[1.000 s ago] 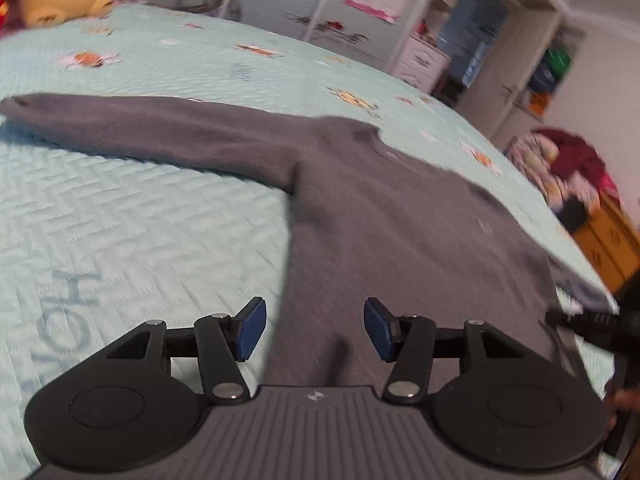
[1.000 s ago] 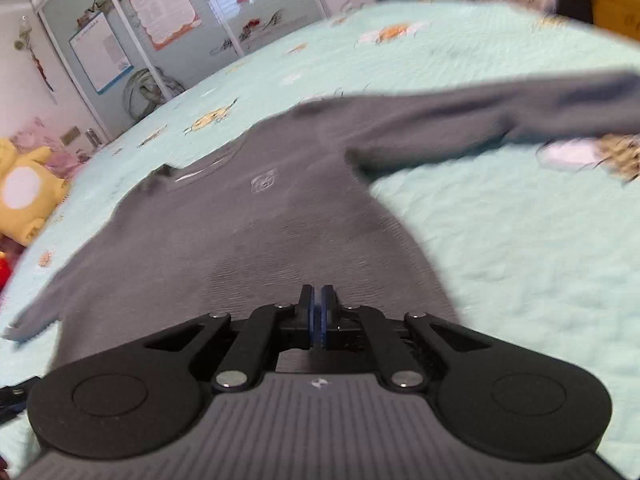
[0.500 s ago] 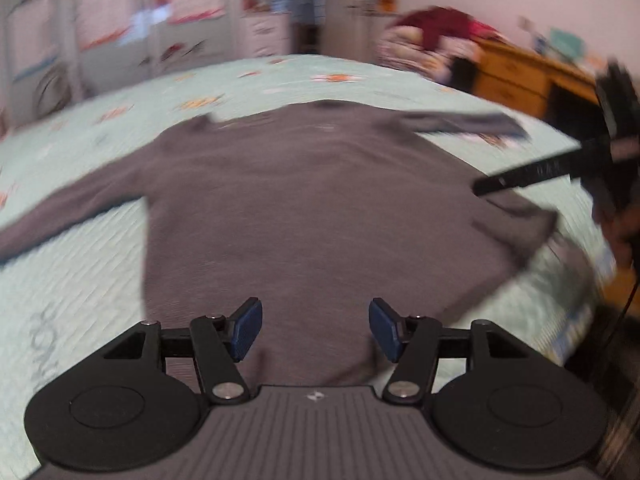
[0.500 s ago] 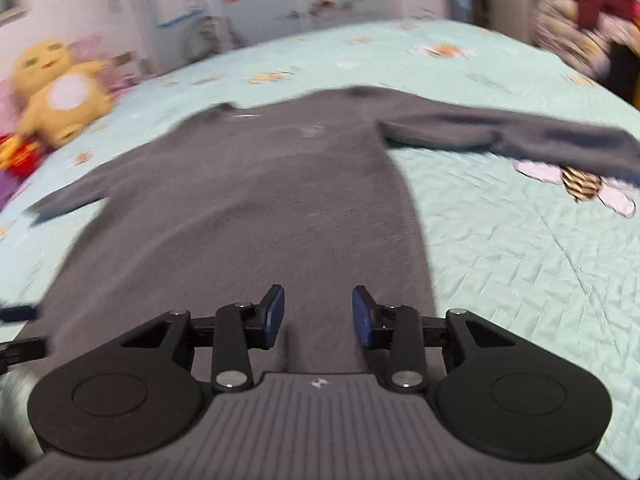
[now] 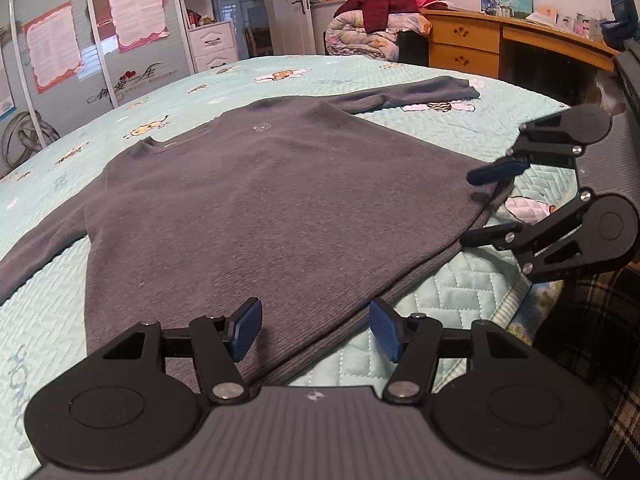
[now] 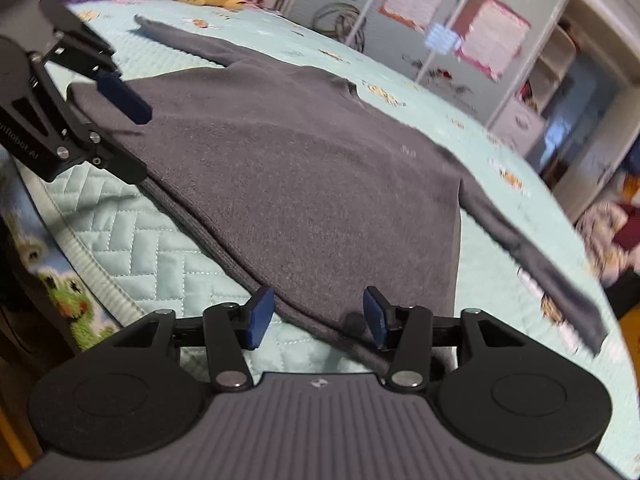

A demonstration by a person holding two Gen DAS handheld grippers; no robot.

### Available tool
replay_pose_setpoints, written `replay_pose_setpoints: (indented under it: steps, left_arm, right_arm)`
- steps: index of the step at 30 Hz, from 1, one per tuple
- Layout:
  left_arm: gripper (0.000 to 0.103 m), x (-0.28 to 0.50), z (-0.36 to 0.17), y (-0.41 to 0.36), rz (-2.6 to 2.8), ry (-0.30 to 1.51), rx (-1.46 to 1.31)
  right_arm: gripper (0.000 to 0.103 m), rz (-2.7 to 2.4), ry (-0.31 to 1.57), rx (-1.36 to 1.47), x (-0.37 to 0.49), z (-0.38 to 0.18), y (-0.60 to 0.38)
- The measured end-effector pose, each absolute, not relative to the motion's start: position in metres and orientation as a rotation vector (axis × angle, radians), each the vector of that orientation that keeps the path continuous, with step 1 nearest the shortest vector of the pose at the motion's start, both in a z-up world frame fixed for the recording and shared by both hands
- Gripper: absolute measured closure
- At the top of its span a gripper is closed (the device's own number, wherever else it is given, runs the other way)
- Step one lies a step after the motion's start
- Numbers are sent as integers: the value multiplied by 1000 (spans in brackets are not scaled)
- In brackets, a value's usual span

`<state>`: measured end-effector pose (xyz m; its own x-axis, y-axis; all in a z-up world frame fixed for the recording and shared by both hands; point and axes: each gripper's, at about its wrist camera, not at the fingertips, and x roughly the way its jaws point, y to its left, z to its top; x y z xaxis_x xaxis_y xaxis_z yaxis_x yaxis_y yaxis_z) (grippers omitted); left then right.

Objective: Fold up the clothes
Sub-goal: 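Grasp the hem with the left gripper while the right gripper grasps the hem beside it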

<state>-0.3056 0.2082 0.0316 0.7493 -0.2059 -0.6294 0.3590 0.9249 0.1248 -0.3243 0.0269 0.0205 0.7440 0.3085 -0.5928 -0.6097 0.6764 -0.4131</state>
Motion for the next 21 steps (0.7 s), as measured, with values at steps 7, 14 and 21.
replay_pose_setpoints:
  steps: [7,14,21]
  left_arm:
    - [40,-298,28,194,-326,661,263]
    - [39,-298,27,191,-326,658,279]
    - [39,-284,29,184,-312,646,253]
  right_arm:
    - [44,566,428,-796,-329,16,42]
    - [44,592,327,-910,-340,12,68]
    - [44,609,294,-879,-343,15,83]
